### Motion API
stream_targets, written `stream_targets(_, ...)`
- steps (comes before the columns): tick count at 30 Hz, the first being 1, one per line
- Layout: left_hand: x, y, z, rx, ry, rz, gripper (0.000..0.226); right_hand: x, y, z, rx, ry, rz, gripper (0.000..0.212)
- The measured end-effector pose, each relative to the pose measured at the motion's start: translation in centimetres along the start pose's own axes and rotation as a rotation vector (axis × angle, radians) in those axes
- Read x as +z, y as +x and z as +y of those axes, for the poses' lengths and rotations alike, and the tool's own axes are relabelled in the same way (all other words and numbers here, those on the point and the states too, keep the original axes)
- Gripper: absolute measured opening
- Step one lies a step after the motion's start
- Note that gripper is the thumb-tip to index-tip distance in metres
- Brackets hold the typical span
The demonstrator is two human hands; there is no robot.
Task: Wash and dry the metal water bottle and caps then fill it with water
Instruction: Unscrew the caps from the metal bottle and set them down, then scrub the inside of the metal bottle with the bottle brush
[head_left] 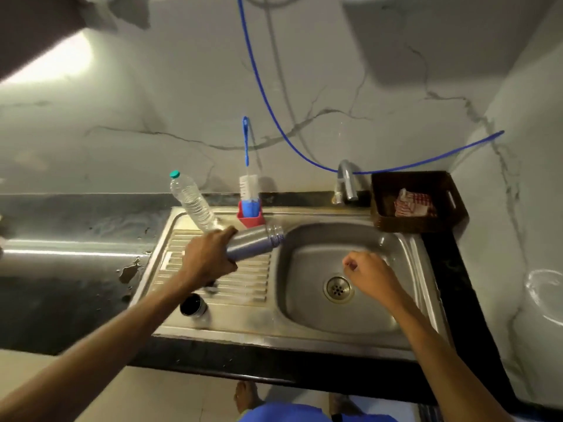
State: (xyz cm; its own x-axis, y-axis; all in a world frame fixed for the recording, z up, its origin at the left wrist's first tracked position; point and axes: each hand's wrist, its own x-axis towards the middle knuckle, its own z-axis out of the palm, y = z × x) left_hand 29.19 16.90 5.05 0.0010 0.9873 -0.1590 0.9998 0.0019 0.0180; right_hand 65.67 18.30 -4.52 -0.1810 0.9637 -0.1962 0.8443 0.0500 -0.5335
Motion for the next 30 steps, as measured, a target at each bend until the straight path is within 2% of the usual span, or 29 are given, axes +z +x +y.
stream_targets(3, 4.3, -4.0, -2.6, -0.198, -0.48, -0.004, 0.079, 1.0, 1.6, -3.6, -0.115, 0.002, -0.015, 0.008)
stream_targets(7, 8.8, -8.1, -5.2, -0.389, -0.969, 0.104, 0.064, 1.2, 6.4, -11.5, -0.373, -0.105, 0.127, 0.02)
stream_targets(11, 10.3, -8.1, -10.2, -0.448, -1.19, 0.134, 0.07, 0.4, 13.3, -22.6, -0.852, -0.619, 0.435, 0.032)
stream_targets(14, 9.7, -7.0, -13.9, -0.435, -1.248, 0.123, 0.073, -0.3, 19.7, -28.6, -1.028, -1.115, 0.5, 0.029)
stream_targets(15, 9.2, -6.6, -15.1, -0.434, -1.261, 0.133, 0.074, -0.6, 22.0, -30.1, -1.016, -1.28, 0.488, 0.028)
stream_targets(17, 8.4, -5.7, -16.9, -0.436, -1.286, 0.15, 0.076, -1.8, 25.0, -32.4, -0.879, -1.533, 0.378, 0.028)
stream_targets(20, 7.8, -4.5, -19.8, -0.477, -1.31, 0.154, 0.066, -2.9, 28.2, -33.3, -0.803, -1.696, 0.083, 0.03)
stream_targets(24, 7.3, -2.9, -22.4, -0.49, -1.324, 0.153, 0.064, -3.5, 29.7, -32.3, -0.749, -1.764, -0.092, 0.033)
stream_targets(28, 6.9, -1.5, -23.8, -0.464, -1.325, 0.129, 0.067, -3.2, 29.3, -32.8, -0.632, -1.742, -0.171, 0.025)
stream_targets(30, 6.9, -1.5, -24.1, -0.468, -1.316, 0.138, 0.063, -3.1, 28.3, -33.8, -0.638, -1.684, -0.176, 0.023)
